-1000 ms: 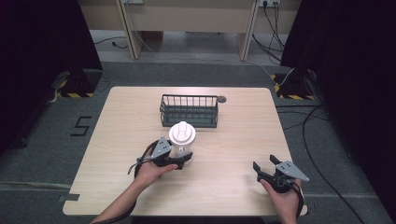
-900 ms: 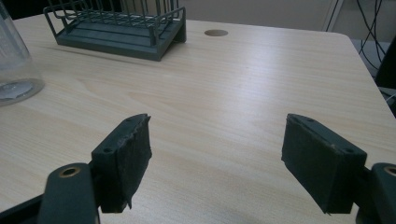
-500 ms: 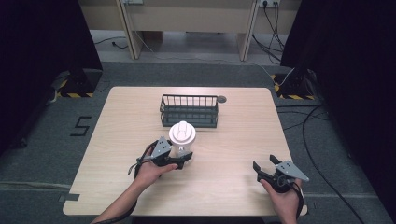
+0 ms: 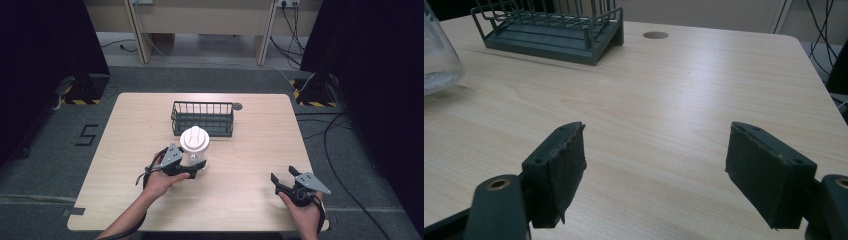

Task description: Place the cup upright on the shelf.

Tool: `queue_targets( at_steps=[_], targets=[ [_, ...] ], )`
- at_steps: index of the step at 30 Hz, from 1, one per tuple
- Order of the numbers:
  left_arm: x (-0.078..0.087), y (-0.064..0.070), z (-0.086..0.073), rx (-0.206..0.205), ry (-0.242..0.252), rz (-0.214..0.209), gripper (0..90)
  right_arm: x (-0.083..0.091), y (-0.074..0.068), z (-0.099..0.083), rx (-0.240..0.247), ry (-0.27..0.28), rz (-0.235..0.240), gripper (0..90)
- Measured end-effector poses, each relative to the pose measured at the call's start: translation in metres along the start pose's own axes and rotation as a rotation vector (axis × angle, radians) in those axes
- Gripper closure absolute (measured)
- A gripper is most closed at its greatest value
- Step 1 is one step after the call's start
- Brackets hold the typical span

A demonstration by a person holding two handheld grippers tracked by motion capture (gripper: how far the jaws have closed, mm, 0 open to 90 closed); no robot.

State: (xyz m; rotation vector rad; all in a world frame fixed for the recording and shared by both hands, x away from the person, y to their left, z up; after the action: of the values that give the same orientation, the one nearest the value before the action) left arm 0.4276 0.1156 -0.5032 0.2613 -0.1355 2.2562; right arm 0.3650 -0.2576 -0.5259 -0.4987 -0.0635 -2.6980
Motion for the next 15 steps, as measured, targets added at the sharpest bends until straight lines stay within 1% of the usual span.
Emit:
queue_targets(
  at_steps=[15],
  targets=[
    [-0.002, -0.013, 0.019, -0.001, 0.004, 0.022, 17.7, 0.000, 0.000, 0.000, -0.003, 0.001, 0.003, 24.5]
  ],
)
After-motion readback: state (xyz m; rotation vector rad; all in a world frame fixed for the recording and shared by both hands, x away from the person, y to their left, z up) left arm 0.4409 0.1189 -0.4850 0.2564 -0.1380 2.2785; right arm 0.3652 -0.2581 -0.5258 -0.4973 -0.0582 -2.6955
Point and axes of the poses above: each handheld gripper's, and its own axes: x roughly backward along the jaws, z roughly out of its top, y roughly to its right, the point moved 4 cm from there along -x, roughly forward along the jaws, and after that the axes turned 1 degree about -x, right-handed, at the moved point
